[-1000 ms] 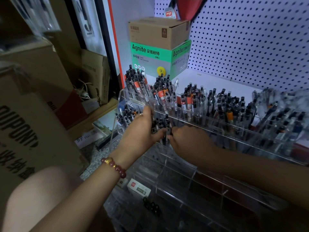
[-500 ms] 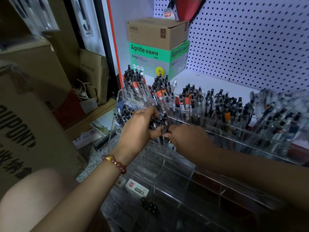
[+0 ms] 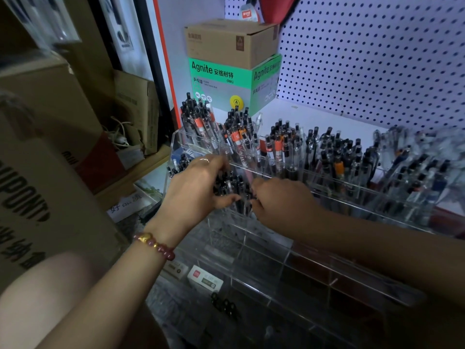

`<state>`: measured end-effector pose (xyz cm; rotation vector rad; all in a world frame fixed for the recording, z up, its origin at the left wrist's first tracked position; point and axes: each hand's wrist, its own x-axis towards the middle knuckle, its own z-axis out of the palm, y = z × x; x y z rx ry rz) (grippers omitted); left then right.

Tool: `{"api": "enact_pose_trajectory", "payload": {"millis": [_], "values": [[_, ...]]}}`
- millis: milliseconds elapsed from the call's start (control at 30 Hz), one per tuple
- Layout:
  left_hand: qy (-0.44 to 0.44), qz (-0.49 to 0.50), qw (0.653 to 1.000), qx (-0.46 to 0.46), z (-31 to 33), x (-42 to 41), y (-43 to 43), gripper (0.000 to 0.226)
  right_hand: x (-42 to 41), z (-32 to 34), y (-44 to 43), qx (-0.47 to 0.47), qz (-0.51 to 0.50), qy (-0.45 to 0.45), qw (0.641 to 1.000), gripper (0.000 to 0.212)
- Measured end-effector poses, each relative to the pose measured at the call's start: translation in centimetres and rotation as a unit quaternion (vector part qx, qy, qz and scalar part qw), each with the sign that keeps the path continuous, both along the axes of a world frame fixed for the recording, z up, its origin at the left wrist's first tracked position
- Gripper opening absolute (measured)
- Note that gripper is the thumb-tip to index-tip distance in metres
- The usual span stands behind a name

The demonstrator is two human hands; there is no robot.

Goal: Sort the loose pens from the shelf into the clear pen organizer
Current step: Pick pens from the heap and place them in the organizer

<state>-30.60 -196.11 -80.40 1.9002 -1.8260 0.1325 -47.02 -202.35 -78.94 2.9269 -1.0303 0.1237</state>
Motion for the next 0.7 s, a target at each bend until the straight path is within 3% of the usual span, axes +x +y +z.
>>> {"api": "enact_pose_trajectory", "payload": {"millis": [200, 367, 500, 700], "values": [[0.045, -0.012, 0.999, -0.001, 0.4, 0.4, 0.2, 0.047, 0.0, -0.5, 0.3, 0.068, 0.048, 0.002, 0.997, 0.024], [0.092, -0.021, 0.995, -0.035, 0.6, 0.7, 0.1, 0.025, -0.1, -0.5, -0.2, 0.037, 0.022, -0.020, 0.999, 0.028], [0.102, -0.054, 0.993, -0.017, 0.4, 0.0, 0.1, 0.033, 0.6, -0.7, 0.1, 0.135, 0.024, -0.028, 0.990, 0.020], [0.089, -0.034, 0.995, -0.006, -0.2, -0.2, -0.4, 0.017, 0.1, -0.1, 0.0, 0.045, 0.000, 0.001, 0.999, 0.021]]}}
